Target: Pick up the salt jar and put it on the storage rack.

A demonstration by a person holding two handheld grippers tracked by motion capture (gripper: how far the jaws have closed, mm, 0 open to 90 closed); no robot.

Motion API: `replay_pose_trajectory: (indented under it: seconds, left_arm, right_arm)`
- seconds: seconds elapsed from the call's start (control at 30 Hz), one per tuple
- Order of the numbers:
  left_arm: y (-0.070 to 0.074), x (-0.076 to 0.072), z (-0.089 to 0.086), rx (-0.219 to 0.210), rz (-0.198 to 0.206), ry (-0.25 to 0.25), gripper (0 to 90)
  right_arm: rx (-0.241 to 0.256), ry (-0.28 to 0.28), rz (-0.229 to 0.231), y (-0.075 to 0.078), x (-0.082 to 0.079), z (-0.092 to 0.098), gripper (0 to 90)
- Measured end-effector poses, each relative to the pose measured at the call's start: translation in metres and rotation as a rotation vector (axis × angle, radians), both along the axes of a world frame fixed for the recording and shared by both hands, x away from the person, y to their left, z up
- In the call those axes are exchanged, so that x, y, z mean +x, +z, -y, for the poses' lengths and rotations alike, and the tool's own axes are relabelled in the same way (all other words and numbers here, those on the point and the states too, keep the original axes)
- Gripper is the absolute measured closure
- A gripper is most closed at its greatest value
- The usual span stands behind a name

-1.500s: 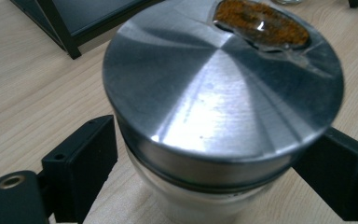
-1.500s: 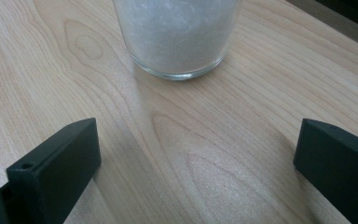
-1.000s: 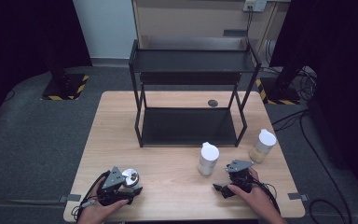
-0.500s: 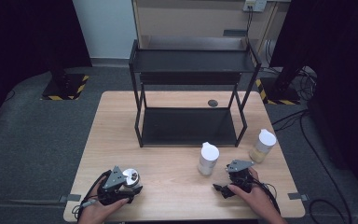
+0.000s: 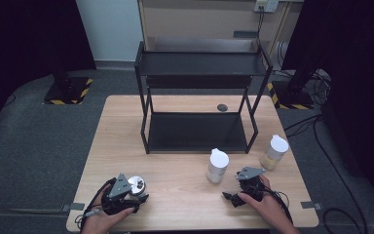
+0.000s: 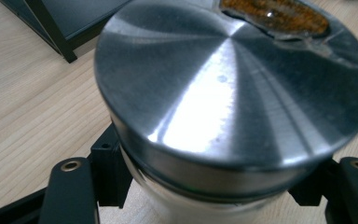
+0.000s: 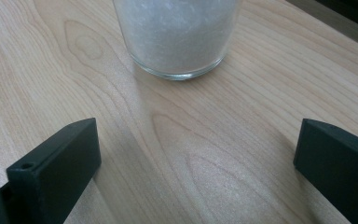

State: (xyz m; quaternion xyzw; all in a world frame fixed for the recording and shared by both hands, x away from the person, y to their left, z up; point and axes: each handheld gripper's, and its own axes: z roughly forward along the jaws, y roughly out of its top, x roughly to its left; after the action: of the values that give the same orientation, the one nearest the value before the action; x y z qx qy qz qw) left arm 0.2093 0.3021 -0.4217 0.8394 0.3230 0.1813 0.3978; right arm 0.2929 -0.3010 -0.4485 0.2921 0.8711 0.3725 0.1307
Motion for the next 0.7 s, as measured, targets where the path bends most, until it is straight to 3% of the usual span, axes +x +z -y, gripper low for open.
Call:
replay_pose_trajectory:
  seconds: [0.33,0.7]
  left_arm:
    - [0.007,-0.006,0.004,-0.003,0.004,0.001,29.7]
    - [0.016,-0.01,0.009,-0.012,0.009,0.039,29.7]
  right_arm:
    - [0.0,0.0,0.0,0.0,0.0,0.0,0.9]
    - [0.0,0.0,0.0,0.0,0.0,0.0,0.9]
